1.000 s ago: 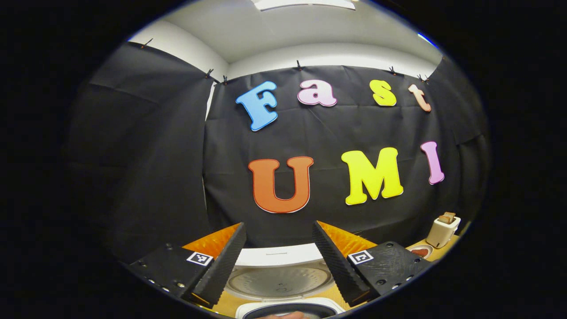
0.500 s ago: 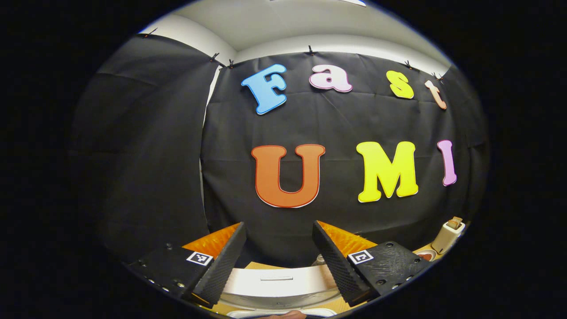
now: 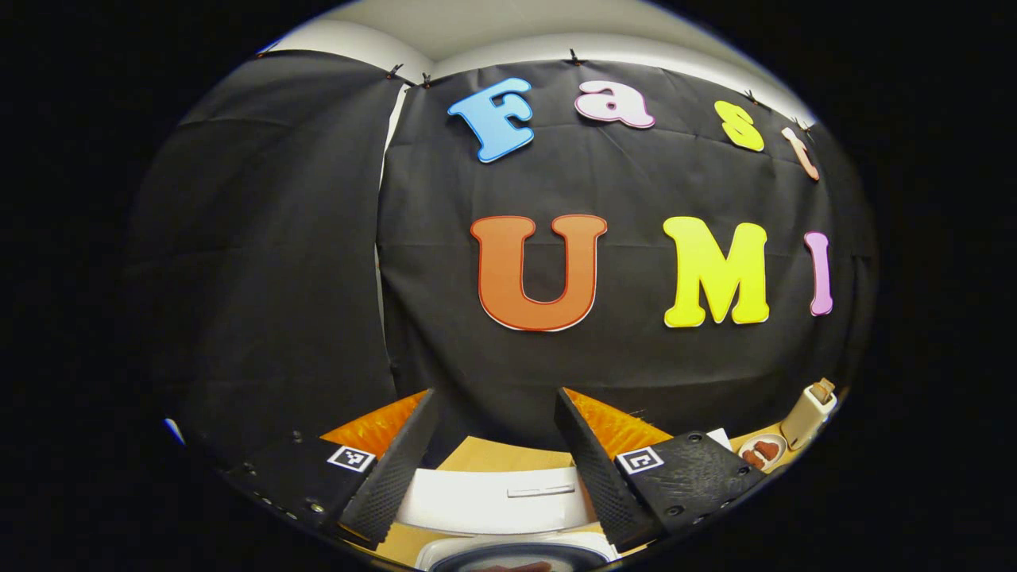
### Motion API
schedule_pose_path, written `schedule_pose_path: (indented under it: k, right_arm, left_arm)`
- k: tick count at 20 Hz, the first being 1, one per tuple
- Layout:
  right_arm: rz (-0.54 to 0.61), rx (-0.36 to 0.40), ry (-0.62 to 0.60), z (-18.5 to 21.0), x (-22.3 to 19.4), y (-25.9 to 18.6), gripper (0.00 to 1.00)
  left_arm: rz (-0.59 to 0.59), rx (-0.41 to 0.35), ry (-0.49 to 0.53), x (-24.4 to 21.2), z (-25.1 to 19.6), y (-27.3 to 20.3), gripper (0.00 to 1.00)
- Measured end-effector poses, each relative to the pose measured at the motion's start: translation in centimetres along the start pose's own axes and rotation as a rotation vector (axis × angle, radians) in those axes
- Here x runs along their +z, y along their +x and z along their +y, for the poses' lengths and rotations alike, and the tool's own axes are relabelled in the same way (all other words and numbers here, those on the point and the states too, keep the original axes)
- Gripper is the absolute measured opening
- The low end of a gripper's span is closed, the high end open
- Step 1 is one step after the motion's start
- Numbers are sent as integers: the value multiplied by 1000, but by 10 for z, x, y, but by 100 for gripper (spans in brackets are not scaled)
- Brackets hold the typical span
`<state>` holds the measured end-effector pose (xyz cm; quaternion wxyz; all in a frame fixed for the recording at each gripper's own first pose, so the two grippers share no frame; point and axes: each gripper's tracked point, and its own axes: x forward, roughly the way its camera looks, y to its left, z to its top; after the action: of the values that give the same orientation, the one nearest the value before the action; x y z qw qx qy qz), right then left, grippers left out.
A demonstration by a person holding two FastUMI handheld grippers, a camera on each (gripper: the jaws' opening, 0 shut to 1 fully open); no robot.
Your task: Close the left gripper, press the button to open the rice cooker; take a wooden spoon from the chopstick holder with the right hand, scoop a spoonful of rice and pour it into the rice cooker, then put the wooden spoon back into the chopstick holder.
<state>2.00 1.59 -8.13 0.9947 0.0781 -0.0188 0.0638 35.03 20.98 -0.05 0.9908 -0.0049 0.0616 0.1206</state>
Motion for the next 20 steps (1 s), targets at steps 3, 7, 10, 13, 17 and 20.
schedule_pose_path:
  k: [3,7,10,13,17,20]
  right_arm:
    - [-21,17,-4,7,6,-18,96]
    - [3,51,14,11,-7,-44,96]
    - [12,77,41,11,-12,-59,96]
    - [17,72,26,4,-21,-72,95]
    - [33,81,47,6,-35,-86,95]
    - [30,69,49,3,-34,-98,94]
  left_arm:
    - [18,-8,-1,-8,0,-23,95]
    - [49,-15,-4,-26,-4,-57,95]
    - [74,-28,-2,-43,-8,-79,94]
    - [107,-38,-5,-65,-12,-98,94]
    - [149,-46,36,-99,-17,-124,94]
    - [192,-48,67,-123,-18,-138,93]
